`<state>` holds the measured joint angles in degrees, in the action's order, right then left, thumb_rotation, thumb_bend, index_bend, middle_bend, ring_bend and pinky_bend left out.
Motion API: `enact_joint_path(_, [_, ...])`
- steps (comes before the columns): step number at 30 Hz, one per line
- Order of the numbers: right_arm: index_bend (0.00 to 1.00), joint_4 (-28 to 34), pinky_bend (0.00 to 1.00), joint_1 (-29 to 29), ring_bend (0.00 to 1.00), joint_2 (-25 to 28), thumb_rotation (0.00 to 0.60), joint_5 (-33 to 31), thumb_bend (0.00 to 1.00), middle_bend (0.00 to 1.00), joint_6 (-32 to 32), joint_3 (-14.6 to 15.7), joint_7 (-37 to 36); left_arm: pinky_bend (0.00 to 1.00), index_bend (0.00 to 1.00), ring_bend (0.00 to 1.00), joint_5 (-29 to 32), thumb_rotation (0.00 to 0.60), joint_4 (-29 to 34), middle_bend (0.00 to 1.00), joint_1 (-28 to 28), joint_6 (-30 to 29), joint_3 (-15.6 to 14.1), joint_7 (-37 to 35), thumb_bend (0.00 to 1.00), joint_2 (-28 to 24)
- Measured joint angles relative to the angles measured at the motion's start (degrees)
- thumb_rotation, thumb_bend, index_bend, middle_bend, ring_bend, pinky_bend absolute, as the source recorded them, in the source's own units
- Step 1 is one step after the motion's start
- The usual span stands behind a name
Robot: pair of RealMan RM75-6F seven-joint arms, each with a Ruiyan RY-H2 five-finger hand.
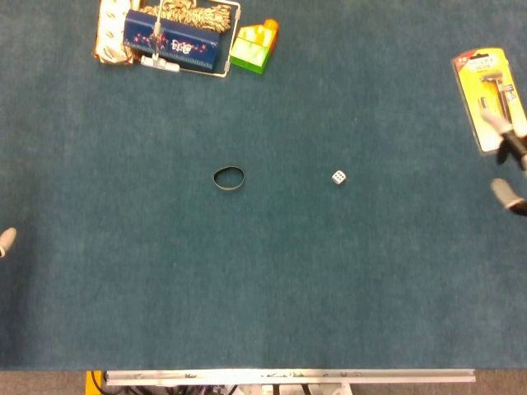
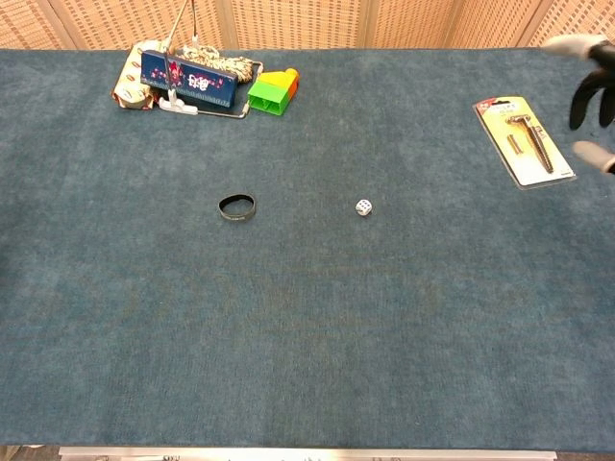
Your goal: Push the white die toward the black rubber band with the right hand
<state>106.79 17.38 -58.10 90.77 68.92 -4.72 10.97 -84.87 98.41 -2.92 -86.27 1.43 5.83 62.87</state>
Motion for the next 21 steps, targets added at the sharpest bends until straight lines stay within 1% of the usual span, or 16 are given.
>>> enact_joint_path(3, [0.04, 1.2, 0.76, 2.9, 0.81, -0.1, 0.600, -1.3, 0.33, 0.80, -4.4, -0.6, 1.6, 0.31, 0.21, 0.28, 0.0, 0.600, 0.1, 0.21, 0.0, 0.2, -0.1, 0.0, 0.17, -0.1])
enact_joint_path(5, [0.04, 1.9, 0.83, 4.5, 0.91, -0.2, 0.600, -2.5, 0.39, 0.87, -7.0, -0.9, 2.5, 0.31, 0.21, 0.28, 0.0, 0.600, 0.1, 0.21, 0.0, 0.3, -0.1, 0.0, 0.17, -0.2])
enact_joint_path(7, [0.04, 2.7, 0.87, 6.4, 0.97, -0.3, 0.600, -4.2, 0.47, 0.93, -10.2, -1.2, 3.4, 0.31, 0.21, 0.28, -0.1, 0.600, 0.0, 0.21, -0.1, 0.4, -0.2, 0.2, 0.17, -0.1])
enact_joint_path(8, [0.04, 2.9, 0.88, 7.3, 0.99, -0.4, 0.600, -5.1, 0.50, 0.94, -11.6, -1.4, 3.8, 0.31, 0.21, 0.28, -0.2, 0.600, -0.1, 0.21, -0.1, 0.5, -0.3, 0.2, 0.17, -0.1])
enact_joint_path(10, [0.04, 3.4, 0.92, 9.4, 1.00, -0.6, 0.600, -7.5, 0.61, 0.99, -14.9, -1.7, 4.9, 0.31, 0.21, 0.28, -0.2, 0.600, -0.1, 0.21, -0.1, 0.8, -0.4, 0.3, 0.17, 0.1])
enact_joint_path(13, [0.04, 4.0, 0.96, 12.1, 1.00, -1.1, 0.600, -11.6, 0.73, 1.00, -18.6, -2.1, 7.3, 0.31, 0.21, 0.28, -0.1, 0.600, -0.1, 0.21, -0.2, 1.2, -0.5, 0.5, 0.17, 0.3])
enact_joint_path(15, [0.04, 4.4, 0.98, 13.9, 1.00, -1.4, 0.600, -14.7, 0.79, 1.00, -20.9, -2.3, 8.9, 0.30, 0.21, 0.28, -0.1, 0.600, -0.1, 0.21, -0.2, 1.3, -0.6, 0.6, 0.17, 0.2])
enact_joint_path(16, [0.04, 4.5, 0.98, 14.6, 1.00, -1.6, 0.600, -16.1, 0.81, 1.00, -21.9, -2.3, 9.6, 0.30, 0.21, 0.28, -0.1, 0.600, 0.0, 0.21, -0.2, 1.4, -0.6, 0.7, 0.17, 0.2])
enact_joint_path(18, [0.04, 4.7, 0.98, 16.5, 1.00, -1.9, 0.600, -19.5, 0.83, 1.00, -24.2, -2.3, 11.2, 0.30, 0.21, 0.28, 0.0, 0.600, 0.1, 0.21, -0.3, 1.4, -0.6, 0.8, 0.17, 0.2])
enact_joint_path(21, [0.04, 4.7, 0.98, 19.3, 1.00, -2.7, 0.600, -24.6, 0.83, 1.00, -26.6, -2.0, 14.0, 0.30, 0.21, 0.28, 0.0, 0.600, 0.1, 0.21, -0.3, 1.6, -0.7, 0.9, 0.17, 0.2])
